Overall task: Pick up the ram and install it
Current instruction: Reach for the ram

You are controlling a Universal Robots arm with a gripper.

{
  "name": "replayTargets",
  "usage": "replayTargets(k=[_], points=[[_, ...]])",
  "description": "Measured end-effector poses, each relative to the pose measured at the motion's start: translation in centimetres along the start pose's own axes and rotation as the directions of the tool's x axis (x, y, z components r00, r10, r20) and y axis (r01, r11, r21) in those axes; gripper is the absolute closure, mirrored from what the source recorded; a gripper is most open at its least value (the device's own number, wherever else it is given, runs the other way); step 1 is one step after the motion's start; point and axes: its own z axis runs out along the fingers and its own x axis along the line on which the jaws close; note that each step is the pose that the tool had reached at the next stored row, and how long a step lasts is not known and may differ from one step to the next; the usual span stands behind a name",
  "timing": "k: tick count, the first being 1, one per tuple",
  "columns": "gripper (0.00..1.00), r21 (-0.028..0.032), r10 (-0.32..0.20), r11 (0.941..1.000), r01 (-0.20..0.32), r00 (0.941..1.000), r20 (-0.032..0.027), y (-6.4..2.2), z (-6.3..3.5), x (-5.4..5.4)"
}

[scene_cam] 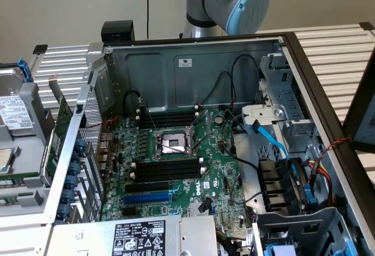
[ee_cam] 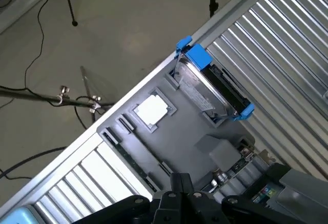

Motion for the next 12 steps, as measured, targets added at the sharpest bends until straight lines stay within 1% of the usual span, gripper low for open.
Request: replayTargets(k=[3, 6, 9, 12], points=[[0.89, -0.0010, -0.054, 0.9985, 0.054, 0.9985, -0.0047, 0.00, 0.08, 0.00], [0.89, -0.0022, -0.108, 0.9941, 0.108, 0.9941, -0.0092, -0.02, 0.17, 0.00], [0.89, -0.0037, -0.162, 0.9868, 0.162, 0.9867, -0.0138, -0.02, 0.26, 0.00], [0.89, -0.0054, -0.215, 0.9765, 0.215, 0.9763, -0.0182, -0.03, 0.34, 0.01]])
